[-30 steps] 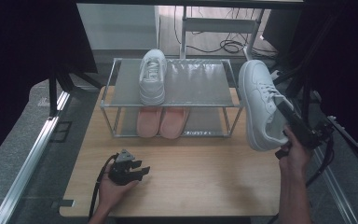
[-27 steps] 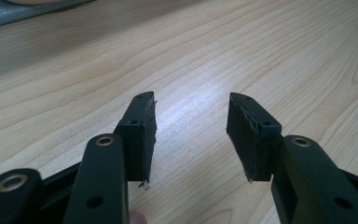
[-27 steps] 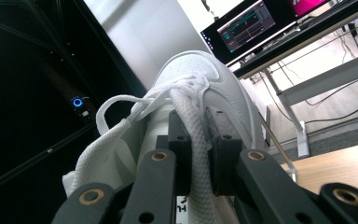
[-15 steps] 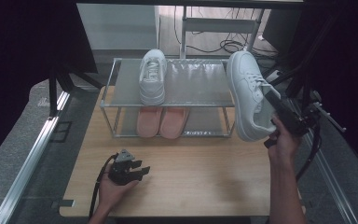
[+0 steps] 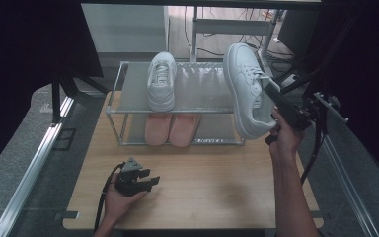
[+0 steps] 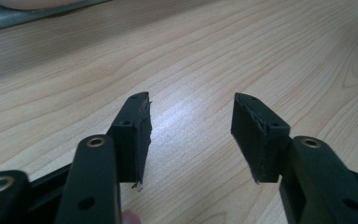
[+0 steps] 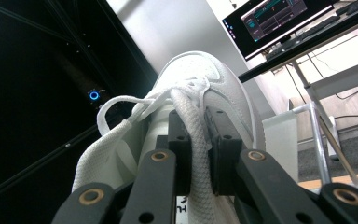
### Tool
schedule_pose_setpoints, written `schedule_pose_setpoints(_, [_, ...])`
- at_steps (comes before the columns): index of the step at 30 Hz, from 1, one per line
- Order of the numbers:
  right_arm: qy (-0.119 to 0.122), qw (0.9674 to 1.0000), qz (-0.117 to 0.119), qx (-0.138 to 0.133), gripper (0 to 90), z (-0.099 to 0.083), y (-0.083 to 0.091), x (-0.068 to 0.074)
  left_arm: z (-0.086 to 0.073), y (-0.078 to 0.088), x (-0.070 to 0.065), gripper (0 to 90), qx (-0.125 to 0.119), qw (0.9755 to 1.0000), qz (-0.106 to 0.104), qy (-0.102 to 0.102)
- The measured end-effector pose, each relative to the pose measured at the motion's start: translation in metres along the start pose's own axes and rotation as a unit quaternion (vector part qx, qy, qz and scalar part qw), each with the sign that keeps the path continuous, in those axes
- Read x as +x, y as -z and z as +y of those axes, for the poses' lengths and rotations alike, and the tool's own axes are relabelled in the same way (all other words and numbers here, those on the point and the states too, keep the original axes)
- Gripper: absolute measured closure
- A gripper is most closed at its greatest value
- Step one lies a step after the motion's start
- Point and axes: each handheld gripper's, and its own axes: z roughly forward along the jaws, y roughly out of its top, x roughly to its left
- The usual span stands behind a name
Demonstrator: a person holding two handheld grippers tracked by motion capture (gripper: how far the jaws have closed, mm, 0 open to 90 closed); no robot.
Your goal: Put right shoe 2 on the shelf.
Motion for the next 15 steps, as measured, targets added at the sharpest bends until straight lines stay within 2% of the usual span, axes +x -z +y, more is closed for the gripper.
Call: schedule_pose_setpoints(15, [-0.01, 0.9998, -0.013, 0.015, 81.1, -0.004, -0.042, 0.012, 0.0, 0.001, 0.001, 39.1, -0.002, 1.0, -0.003, 0.003])
